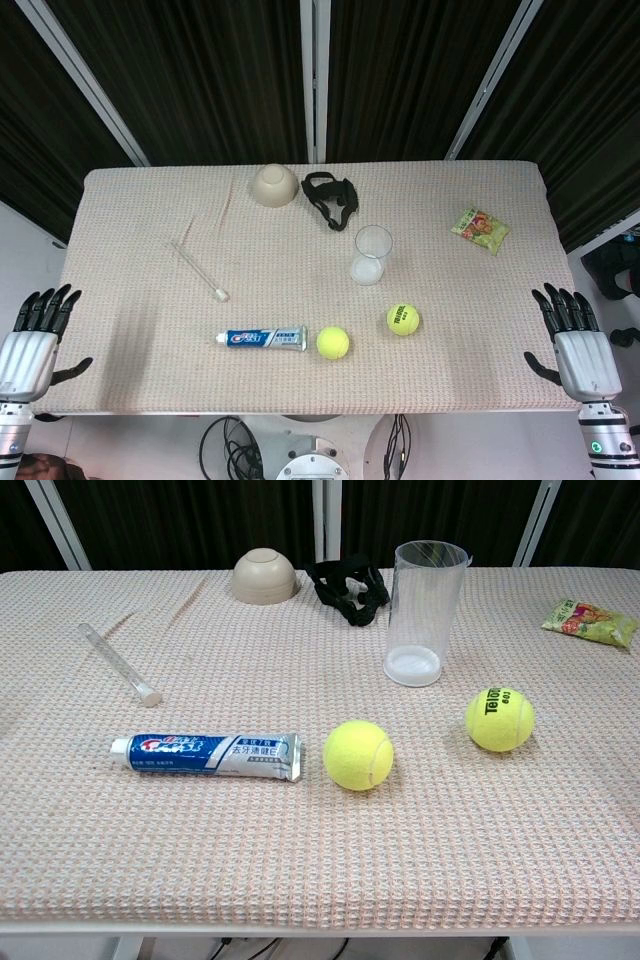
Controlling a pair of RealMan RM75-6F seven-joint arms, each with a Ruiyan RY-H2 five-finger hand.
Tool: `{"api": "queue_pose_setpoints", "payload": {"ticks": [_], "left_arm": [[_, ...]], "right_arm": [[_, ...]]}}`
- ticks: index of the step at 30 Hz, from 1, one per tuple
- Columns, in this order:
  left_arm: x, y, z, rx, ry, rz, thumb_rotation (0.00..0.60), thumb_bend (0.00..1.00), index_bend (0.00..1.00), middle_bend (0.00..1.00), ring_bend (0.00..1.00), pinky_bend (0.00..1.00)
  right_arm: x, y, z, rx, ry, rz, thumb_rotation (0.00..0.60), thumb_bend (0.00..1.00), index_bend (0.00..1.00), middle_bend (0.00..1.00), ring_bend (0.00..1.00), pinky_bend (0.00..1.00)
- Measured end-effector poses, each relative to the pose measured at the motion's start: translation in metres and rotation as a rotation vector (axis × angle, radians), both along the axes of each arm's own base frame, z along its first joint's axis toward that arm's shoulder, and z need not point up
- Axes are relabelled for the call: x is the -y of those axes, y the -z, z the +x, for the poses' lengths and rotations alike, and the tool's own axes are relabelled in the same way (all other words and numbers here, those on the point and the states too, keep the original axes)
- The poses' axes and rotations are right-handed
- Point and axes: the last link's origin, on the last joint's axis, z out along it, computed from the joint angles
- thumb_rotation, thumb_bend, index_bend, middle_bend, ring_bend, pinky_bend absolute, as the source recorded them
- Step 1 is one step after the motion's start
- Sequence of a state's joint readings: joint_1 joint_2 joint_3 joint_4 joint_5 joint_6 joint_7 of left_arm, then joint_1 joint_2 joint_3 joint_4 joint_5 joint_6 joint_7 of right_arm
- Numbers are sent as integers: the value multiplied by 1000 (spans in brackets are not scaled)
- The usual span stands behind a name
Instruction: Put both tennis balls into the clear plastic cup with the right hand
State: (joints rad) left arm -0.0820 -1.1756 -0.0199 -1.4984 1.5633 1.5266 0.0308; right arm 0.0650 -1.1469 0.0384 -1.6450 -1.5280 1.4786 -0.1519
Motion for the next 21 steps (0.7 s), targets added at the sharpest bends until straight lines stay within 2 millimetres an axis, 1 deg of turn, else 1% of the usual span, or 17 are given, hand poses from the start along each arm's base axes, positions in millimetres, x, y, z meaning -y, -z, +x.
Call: {"api": "queue_pose_setpoints", "payload": {"ticks": [6,11,17,21], "left_arm": [[0,-1,2,-1,-1,-6,600,12,40,0,0,0],[0,0,3,2,3,-5,600,13,40,0,0,0],[0,-1,5,6,14,2,600,13,40,0,0,0],[1,-1,6,5,16,-2,600,12,40,0,0,0]], "right_arm": [[-1,0,0,-3,0,3,600,146,0,0,0,0],[1,2,4,-28,-15,25,600,146,0,0,0,0],[12,9,16,-62,-53,69,600,146,0,0,0,0],[19,18,23,-80,-79,115,600,147,0,0,0,0]]}}
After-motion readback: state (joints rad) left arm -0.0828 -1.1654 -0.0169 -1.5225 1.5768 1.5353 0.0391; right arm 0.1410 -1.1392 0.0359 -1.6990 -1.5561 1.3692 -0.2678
